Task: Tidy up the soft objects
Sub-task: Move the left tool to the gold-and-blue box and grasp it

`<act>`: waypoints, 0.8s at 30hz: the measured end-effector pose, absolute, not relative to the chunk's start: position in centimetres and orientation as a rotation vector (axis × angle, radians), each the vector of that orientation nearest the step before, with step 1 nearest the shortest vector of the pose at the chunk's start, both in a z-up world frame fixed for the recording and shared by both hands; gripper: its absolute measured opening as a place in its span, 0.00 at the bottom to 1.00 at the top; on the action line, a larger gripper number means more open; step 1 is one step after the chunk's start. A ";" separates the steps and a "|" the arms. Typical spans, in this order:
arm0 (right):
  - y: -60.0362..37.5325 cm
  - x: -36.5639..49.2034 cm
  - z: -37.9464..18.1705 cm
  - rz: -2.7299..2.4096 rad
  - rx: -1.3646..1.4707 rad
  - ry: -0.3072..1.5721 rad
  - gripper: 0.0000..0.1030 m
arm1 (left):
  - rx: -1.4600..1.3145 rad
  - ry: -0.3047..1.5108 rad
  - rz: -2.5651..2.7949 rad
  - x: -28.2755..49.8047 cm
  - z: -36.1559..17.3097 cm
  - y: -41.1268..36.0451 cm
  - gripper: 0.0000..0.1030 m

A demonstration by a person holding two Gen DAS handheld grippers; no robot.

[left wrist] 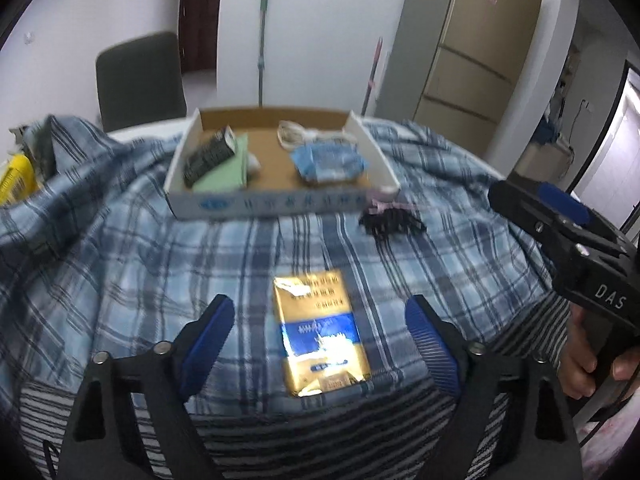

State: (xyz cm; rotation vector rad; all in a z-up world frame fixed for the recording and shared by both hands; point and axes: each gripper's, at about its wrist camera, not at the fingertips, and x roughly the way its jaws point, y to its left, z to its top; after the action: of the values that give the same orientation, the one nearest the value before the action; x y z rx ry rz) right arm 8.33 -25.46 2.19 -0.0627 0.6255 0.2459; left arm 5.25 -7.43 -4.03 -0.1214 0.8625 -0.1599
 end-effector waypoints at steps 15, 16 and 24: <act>-26.1 9.4 0.6 0.267 -0.031 0.688 1.00 | -0.164 1.051 -0.170 7.9 -8.8 -8.0 0.72; -26.1 9.4 0.6 0.268 -0.034 0.687 1.00 | -0.162 1.054 -0.167 8.0 -8.9 -8.0 0.72; -26.3 9.6 0.5 0.260 -0.039 0.693 1.00 | -0.074 1.050 -0.137 8.2 -9.3 -8.7 0.58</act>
State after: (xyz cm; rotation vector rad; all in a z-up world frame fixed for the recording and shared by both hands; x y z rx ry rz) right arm 9.62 -26.30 0.45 -0.0388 0.6929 0.2598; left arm 8.23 -8.70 -9.30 -0.0743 1.0501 -0.1367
